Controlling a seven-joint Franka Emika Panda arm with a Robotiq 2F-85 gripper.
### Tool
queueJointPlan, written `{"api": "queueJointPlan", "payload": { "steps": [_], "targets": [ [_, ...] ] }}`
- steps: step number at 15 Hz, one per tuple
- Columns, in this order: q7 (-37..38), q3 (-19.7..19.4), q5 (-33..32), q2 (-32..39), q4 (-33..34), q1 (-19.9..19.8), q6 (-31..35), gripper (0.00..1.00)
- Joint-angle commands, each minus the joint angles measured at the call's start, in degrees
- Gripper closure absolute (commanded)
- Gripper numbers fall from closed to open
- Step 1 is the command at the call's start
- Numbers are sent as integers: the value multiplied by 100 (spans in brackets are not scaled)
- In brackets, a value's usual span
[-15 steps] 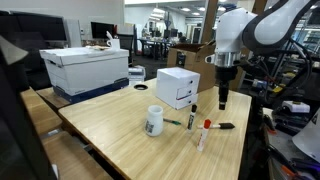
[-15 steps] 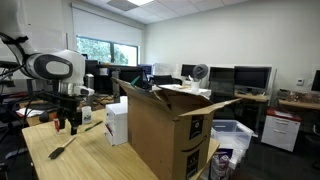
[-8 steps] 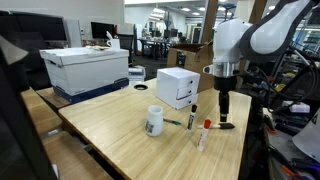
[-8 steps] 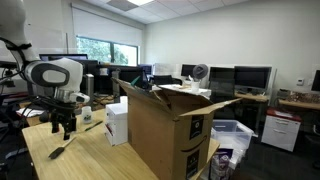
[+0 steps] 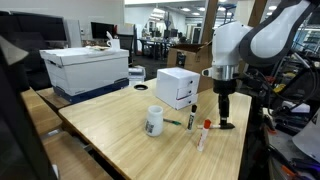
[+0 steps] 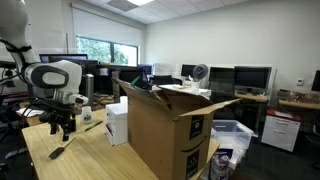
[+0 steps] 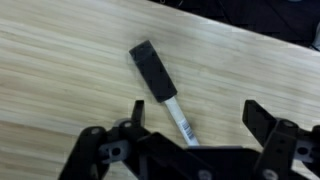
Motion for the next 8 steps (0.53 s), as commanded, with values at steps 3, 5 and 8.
{"api": "queueJointPlan", "payload": {
  "steps": [3, 5, 8],
  "targets": [
    [-191, 20, -181, 111, 19, -64, 343, 0],
    [-310, 7, -149, 141, 20, -81, 471, 0],
    [-529, 33, -70, 269, 17, -71, 595, 0]
  ]
}}
